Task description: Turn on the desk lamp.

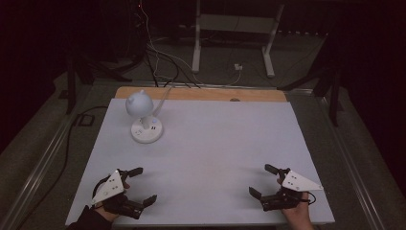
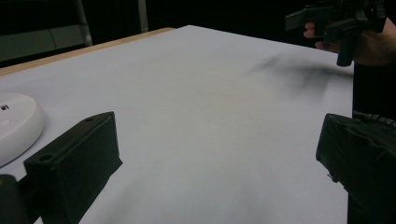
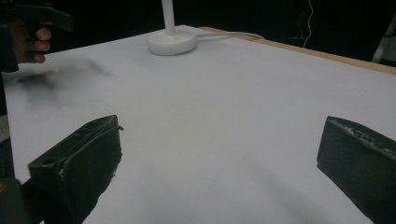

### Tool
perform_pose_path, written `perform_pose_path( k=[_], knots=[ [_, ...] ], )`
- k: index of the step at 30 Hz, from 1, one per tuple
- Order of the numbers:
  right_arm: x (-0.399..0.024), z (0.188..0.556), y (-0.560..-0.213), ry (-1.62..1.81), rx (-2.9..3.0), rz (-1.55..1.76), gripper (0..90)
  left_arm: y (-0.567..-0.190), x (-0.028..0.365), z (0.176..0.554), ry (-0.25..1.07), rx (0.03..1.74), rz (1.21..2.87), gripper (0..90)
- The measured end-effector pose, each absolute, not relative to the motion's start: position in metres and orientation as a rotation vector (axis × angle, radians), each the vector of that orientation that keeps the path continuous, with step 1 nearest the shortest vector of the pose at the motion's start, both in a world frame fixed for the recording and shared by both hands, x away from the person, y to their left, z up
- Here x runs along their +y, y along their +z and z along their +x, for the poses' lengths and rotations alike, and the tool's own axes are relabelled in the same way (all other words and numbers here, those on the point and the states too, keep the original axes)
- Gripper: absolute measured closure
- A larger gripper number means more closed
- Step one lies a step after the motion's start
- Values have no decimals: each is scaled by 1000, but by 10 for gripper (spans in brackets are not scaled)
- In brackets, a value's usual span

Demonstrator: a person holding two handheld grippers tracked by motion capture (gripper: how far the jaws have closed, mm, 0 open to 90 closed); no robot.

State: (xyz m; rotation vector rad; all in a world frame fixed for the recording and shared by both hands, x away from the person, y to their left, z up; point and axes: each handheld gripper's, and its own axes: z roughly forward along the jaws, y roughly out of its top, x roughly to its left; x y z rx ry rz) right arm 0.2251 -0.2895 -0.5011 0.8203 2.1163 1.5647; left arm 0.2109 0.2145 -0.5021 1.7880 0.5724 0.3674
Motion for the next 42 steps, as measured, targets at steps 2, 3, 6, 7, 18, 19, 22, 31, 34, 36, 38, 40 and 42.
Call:
perform_pose_path(
  k=[2, 3, 6, 7, 18, 19, 22, 31, 34, 36, 38, 40, 42],
  knots=[
    [-289, 225, -501, 1565, 2121, 814, 0, -502, 214, 211, 369, 567, 1797, 2],
    [-289, 225, -501, 1566, 2123, 814, 0, -502, 214, 211, 366, 564, 1798, 2],
    [-288, 224, -500, 1563, 2125, 806, 0, -502, 213, 210, 364, 558, 1803, 1],
    [-288, 224, -500, 1559, 2125, 805, 0, -502, 213, 210, 364, 556, 1805, 1],
    [-286, 224, -499, 1558, 2130, 797, 0, -501, 212, 209, 353, 540, 1824, 1],
    [-286, 224, -499, 1557, 2128, 794, 0, -501, 212, 209, 349, 539, 1829, 1],
    [-286, 224, -499, 1562, 2128, 800, 0, -501, 211, 209, 343, 531, 1835, 1],
    [-285, 224, -498, 1553, 2127, 800, 0, -495, 208, 207, 323, 510, 1854, 1],
    [-285, 224, -497, 1559, 2123, 797, 0, -493, 207, 207, 308, 508, 1856, 1],
    [-285, 224, -497, 1562, 2121, 798, 0, -490, 205, 207, 296, 503, 1860, 1],
    [-284, 224, -497, 1562, 2119, 799, 0, -489, 204, 208, 284, 500, 1863, 1],
    [-284, 224, -497, 1564, 2119, 800, 0, -487, 202, 208, 280, 494, 1869, 1],
    [-284, 224, -497, 1563, 2120, 797, 0, -485, 201, 209, 270, 489, 1869, 1]
  ],
)
